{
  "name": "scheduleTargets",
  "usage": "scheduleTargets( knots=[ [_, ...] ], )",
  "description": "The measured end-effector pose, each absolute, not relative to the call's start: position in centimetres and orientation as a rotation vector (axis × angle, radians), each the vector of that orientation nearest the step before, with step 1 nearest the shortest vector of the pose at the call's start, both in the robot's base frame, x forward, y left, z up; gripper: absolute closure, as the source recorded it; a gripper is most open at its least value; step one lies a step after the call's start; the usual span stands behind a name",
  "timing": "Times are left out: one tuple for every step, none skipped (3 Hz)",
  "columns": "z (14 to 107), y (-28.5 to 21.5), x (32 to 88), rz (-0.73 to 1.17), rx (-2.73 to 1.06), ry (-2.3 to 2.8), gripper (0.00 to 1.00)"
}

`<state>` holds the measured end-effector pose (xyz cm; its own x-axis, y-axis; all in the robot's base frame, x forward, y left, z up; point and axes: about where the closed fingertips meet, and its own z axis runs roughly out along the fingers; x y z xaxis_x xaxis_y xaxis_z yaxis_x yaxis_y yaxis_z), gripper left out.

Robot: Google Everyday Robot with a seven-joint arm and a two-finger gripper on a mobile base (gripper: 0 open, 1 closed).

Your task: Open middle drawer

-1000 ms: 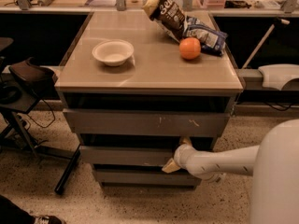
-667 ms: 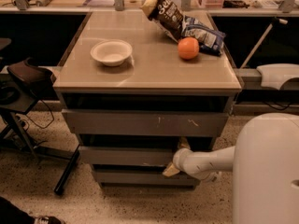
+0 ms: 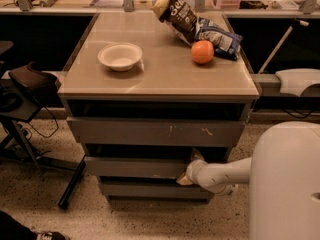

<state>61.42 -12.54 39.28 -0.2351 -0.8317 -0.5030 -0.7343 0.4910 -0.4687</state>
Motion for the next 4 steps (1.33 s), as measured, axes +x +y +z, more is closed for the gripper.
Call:
scheduleTargets(
  knots=[
    [39.3,-12.5,61.4,-0.172,-1.287,2.015,0.42],
    [39.7,-12.5,61.4,-0.172,-1.287,2.015,0.65],
    [40.3,-12.5,61.4,-0.172,-1.287,2.015,0.89],
    [40.8,-12.7,61.4,-0.172,-1.286,2.015,1.0]
  ],
)
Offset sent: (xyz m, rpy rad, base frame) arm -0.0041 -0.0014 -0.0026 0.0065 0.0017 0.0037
